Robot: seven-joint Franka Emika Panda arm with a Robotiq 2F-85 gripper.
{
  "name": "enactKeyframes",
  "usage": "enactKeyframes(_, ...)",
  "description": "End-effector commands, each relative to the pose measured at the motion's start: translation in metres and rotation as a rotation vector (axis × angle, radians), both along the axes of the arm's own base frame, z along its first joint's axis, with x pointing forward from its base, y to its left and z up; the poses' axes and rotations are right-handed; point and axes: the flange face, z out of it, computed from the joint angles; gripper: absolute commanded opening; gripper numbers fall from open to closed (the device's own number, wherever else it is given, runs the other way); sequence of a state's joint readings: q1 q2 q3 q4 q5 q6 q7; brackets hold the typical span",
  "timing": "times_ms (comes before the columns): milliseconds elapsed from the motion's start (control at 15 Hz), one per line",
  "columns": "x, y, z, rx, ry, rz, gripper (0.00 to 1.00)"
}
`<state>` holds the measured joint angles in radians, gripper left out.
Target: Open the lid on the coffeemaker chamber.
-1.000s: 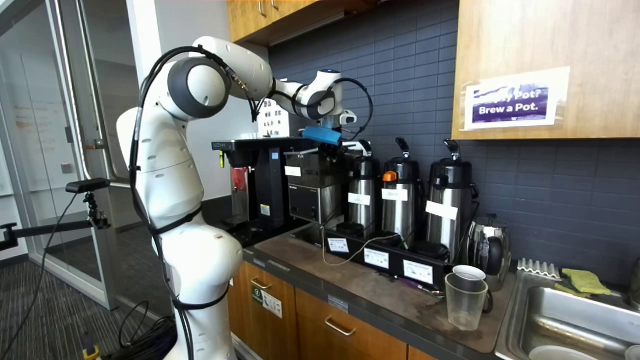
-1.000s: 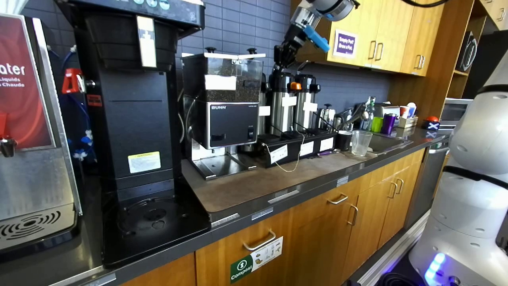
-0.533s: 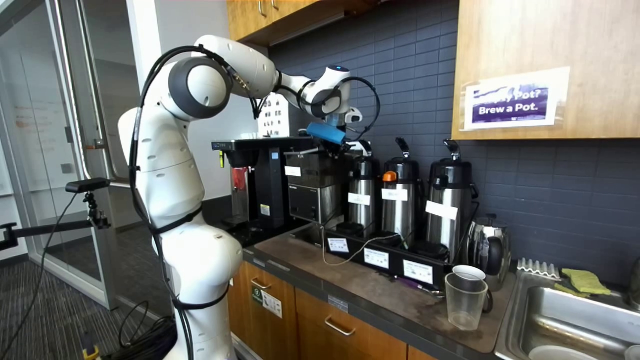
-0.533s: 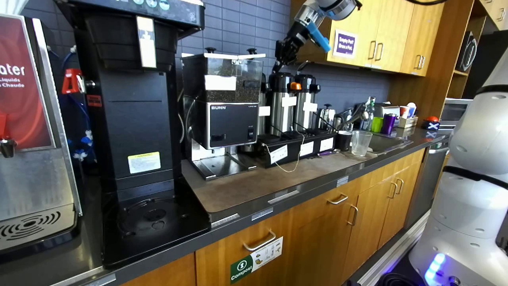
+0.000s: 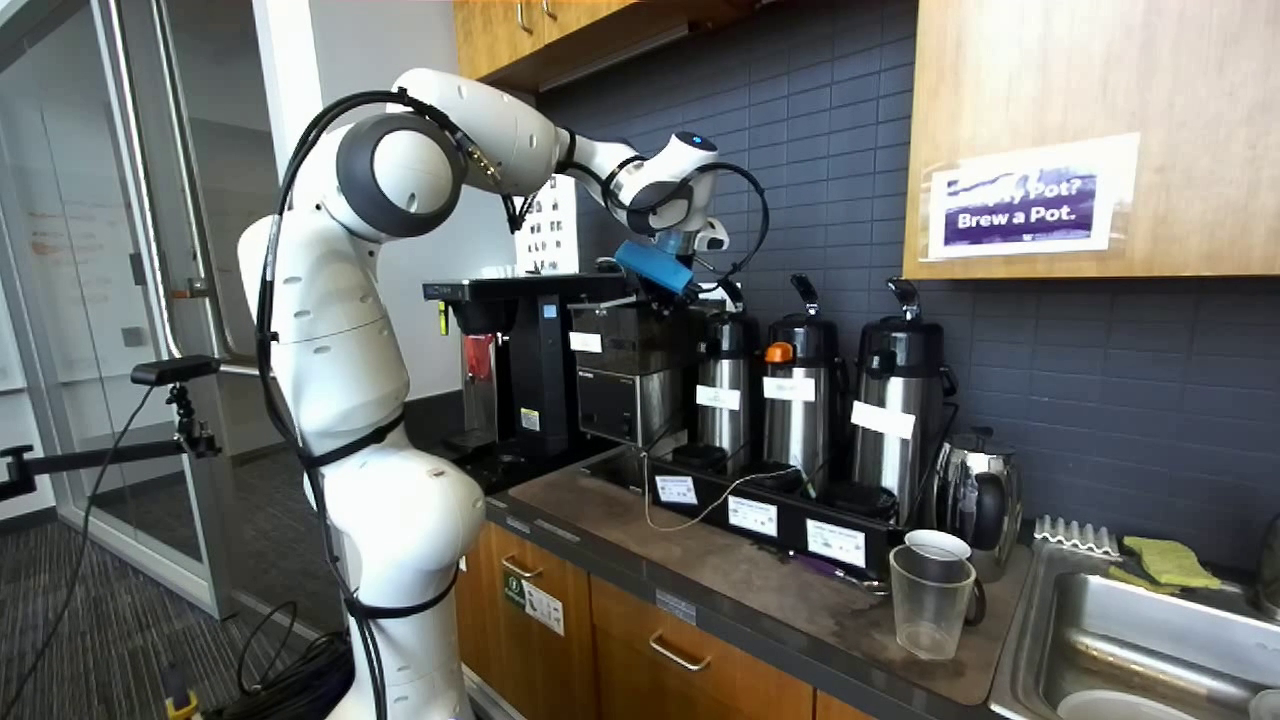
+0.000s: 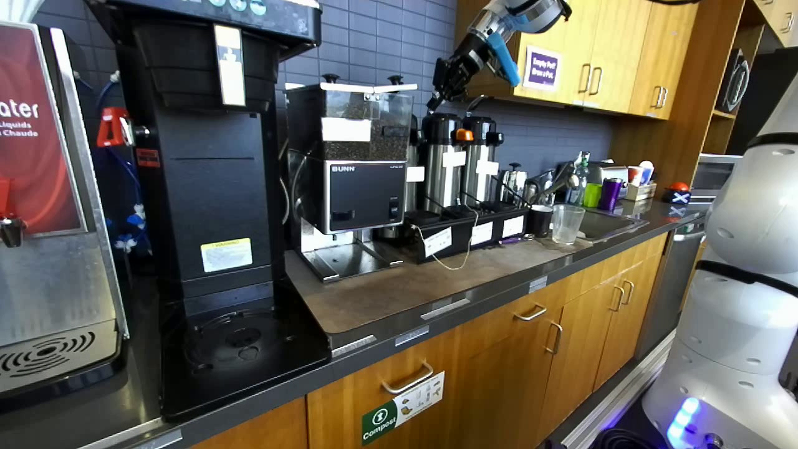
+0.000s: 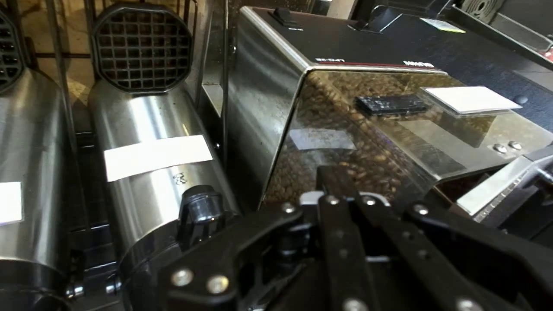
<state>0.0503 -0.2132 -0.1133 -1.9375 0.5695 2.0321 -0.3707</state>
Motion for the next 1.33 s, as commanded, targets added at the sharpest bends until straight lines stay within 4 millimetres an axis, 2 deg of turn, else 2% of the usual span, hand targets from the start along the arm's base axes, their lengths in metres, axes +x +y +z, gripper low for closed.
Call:
enactKeyframes(0,0.004,-0.002,0.009,0.041,-0.005,0.045,0.0)
enactKeyframes(467,0.006,0.005,0.011,0.074,0.007,0.095,0.0)
enactKeyframes(1267,0.032,0.016,0.02,0.05,-0.029,0.145,0.0)
